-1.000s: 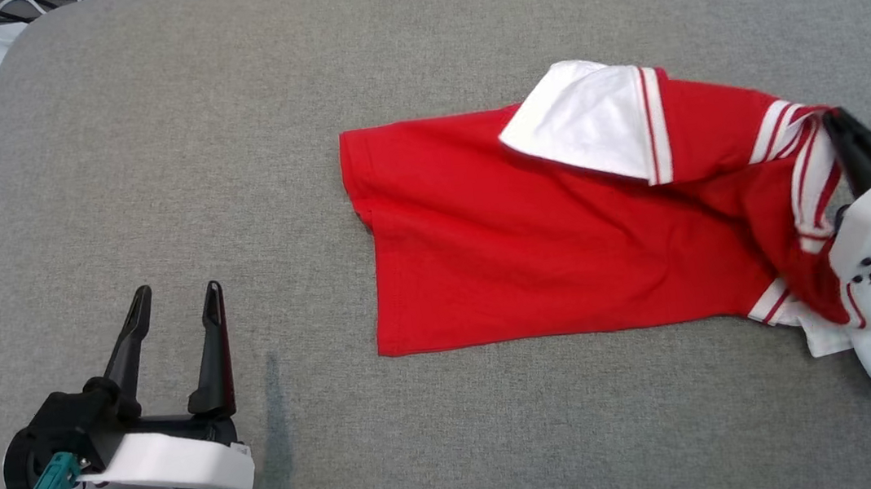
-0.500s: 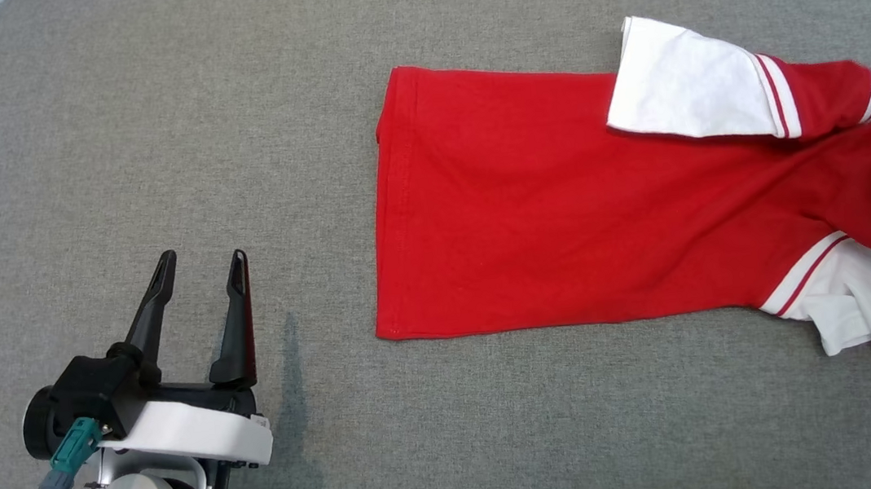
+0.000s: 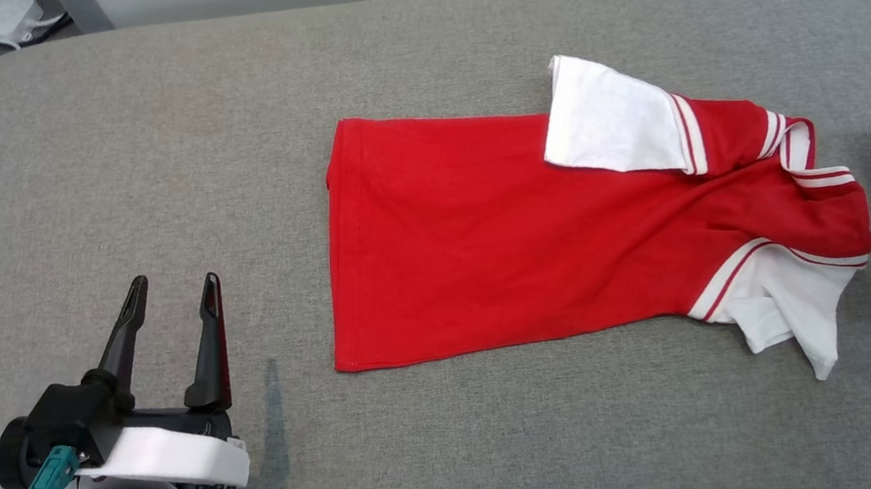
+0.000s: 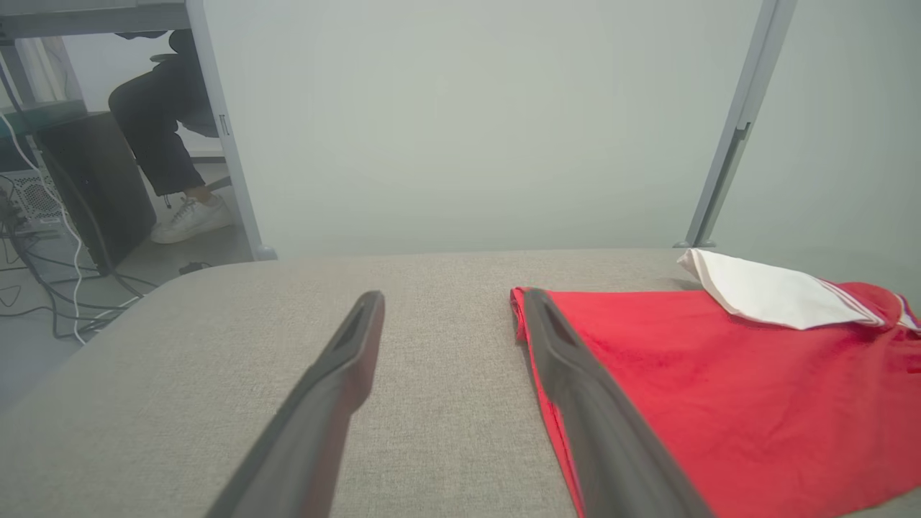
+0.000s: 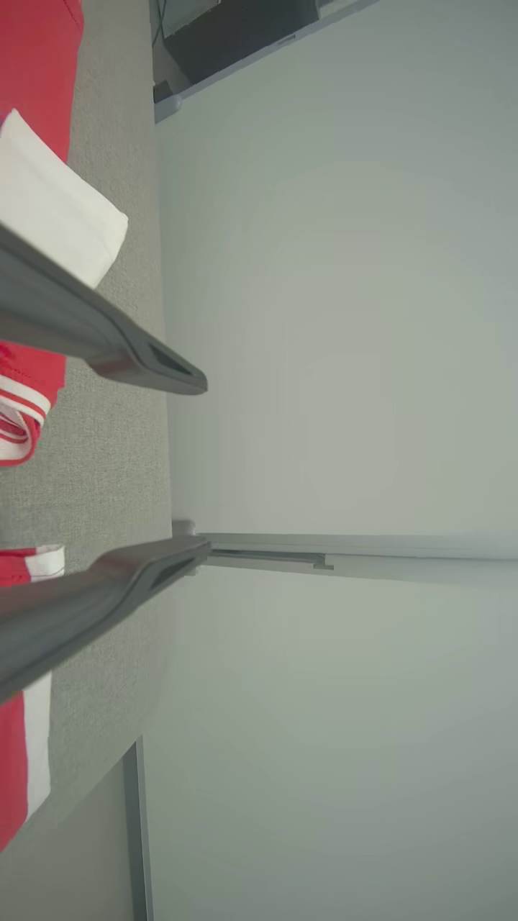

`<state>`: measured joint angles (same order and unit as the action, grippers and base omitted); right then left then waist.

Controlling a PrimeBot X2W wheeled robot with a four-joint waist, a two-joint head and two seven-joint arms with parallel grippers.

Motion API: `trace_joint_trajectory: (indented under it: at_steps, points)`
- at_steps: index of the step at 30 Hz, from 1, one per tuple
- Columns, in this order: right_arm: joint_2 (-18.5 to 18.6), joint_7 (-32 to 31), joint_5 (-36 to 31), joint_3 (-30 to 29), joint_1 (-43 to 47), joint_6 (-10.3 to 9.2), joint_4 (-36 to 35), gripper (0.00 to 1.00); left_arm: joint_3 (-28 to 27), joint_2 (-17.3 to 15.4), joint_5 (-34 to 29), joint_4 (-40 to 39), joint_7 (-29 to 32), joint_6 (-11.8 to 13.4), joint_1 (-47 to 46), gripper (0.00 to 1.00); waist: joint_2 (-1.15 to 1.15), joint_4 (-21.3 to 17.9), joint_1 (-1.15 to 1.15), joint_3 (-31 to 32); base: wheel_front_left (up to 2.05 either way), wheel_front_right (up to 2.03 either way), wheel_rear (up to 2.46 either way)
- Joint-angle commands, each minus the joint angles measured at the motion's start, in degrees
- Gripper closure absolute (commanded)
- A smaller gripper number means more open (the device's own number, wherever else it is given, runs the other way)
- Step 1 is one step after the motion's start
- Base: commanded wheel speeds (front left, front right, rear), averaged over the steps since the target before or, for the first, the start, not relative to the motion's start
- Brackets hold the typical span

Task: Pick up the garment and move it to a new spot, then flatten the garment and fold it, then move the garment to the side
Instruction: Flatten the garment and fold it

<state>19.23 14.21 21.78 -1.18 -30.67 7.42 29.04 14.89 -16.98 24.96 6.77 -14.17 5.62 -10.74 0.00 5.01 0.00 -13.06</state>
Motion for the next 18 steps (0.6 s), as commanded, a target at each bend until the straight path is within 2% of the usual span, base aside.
trace_joint_trajectory:
  at_steps: [1, 5, 8, 13, 18]
  points:
    - [0.22, 0.68, -0.15, -0.44, 4.71, 0.07, -5.69, 0.00, -2.69, -1.79, -0.38, -1.95, -0.31, 0.86, -0.37, 0.00, 0.00, -1.25, 0.00, 1.10, 0.00, 0.00, 0.00]
    - [-3.35, 0.76, -3.04, -2.80, 17.05, 0.07, -17.51, 0.00, -3.19, -2.21, 0.06, -3.25, 0.18, 1.71, 1.83, 0.00, 0.00, -2.79, 0.00, 2.63, 0.00, 0.00, 0.00]
    - [-6.80, 0.77, -5.52, -3.46, 25.52, 0.07, -23.41, 0.00, -3.38, -2.44, 0.31, -4.18, 0.64, 2.22, 3.08, 0.00, 0.00, -3.41, 0.00, 3.60, 0.00, 0.00, 0.00]
    - [-12.06, -0.14, -7.39, -4.53, 34.65, 0.07, -27.72, 0.00, -4.07, -3.24, 0.68, -5.94, 1.57, 3.21, 5.22, 0.00, 0.00, -4.45, 0.00, 4.97, 0.00, 0.00, 0.00]
    - [-13.37, -0.88, -8.07, -4.26, 37.42, 0.07, -28.08, 0.00, -4.65, -3.97, 1.06, -6.93, 2.19, 3.93, 7.38, 0.00, 0.00, -5.46, 0.00, 6.54, 0.00, 0.00, 0.00]
